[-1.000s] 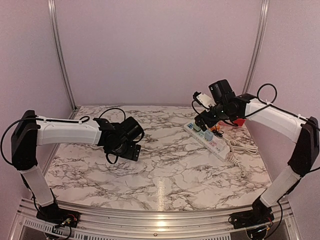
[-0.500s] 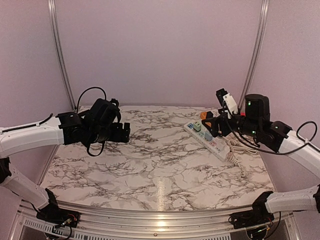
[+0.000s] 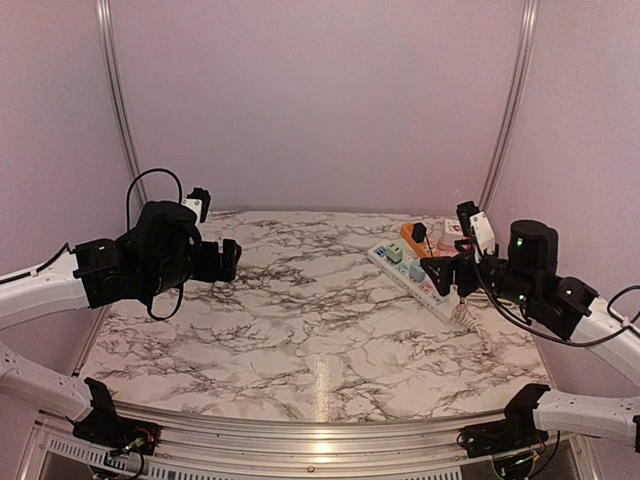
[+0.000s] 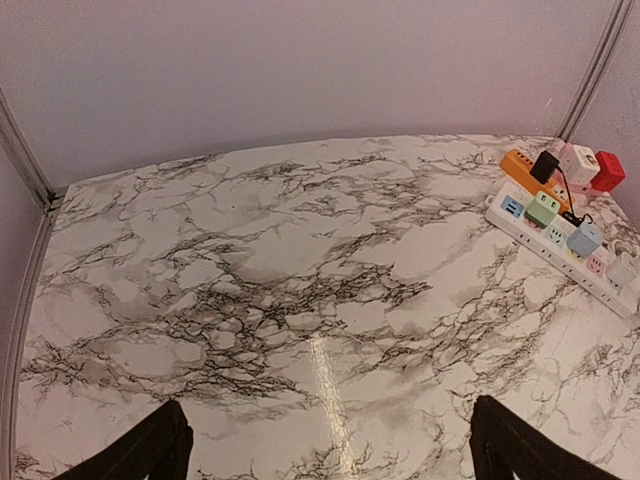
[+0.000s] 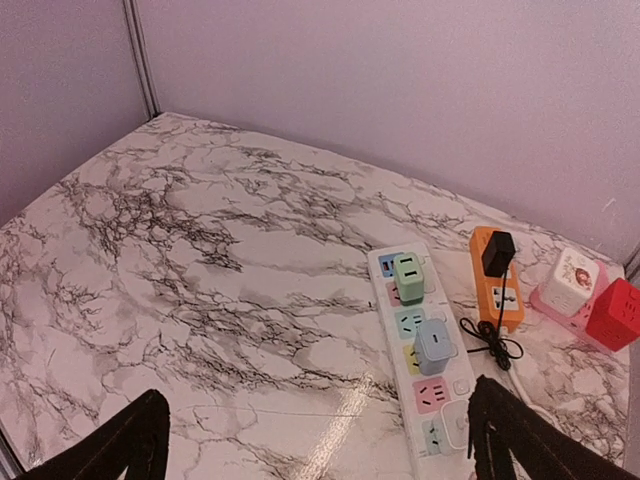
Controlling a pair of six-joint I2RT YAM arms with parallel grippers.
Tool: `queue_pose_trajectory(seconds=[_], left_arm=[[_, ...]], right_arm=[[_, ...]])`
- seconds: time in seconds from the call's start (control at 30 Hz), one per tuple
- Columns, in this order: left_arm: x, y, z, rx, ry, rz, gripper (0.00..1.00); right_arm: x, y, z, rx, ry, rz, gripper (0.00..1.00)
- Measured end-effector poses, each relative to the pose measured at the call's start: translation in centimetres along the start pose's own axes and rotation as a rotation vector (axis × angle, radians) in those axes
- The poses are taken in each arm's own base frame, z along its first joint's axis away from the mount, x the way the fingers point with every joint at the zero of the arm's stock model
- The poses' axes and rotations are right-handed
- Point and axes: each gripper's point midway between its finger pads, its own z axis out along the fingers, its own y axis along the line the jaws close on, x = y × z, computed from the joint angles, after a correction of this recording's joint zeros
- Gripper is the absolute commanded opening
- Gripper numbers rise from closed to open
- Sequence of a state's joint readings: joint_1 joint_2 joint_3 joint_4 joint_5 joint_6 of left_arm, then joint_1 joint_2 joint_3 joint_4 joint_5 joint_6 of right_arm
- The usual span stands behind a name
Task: Insert the plug
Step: Reset both arms
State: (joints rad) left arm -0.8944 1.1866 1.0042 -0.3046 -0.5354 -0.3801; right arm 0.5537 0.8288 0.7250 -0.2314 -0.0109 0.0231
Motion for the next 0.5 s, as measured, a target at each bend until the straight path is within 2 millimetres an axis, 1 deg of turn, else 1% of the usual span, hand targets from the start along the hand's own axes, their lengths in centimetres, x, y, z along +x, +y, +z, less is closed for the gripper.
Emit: queue_pose_trajectory(seconds=[0.1,0.17,0.3,0.37,0.5], left_arm=[[0.0,0.7,-0.6,-0.005,-0.037,-0.013,0.99],[-0.1,1.0,-0.9,-0.006,-0.057,-0.020,0.99],[-0.5,1.5,-1.5,-0.004,-0.104,-0.035,0.99],[-0.8,1.6,-1.6,-0.002,-0.120,-0.043,0.99],[-1.3,1.5,-1.7,0.004,-0.140,-0.054,0.99]], right_arm=[[0.0,-0.7,-1.3,0.040,-0.041,0.013,0.99],[-0.7,-1.2,-2.3,0.069,-0.080,0.014,0.99],[-2.8,-2.2,-4.5,0.130,-0.179,0.021,0.98],[-3.4,-2.7,-5.5,0.156,-0.219,0.027,0.98],[-3.6,-3.2,-7.2,0.188,-0.281,0.034,0.99]])
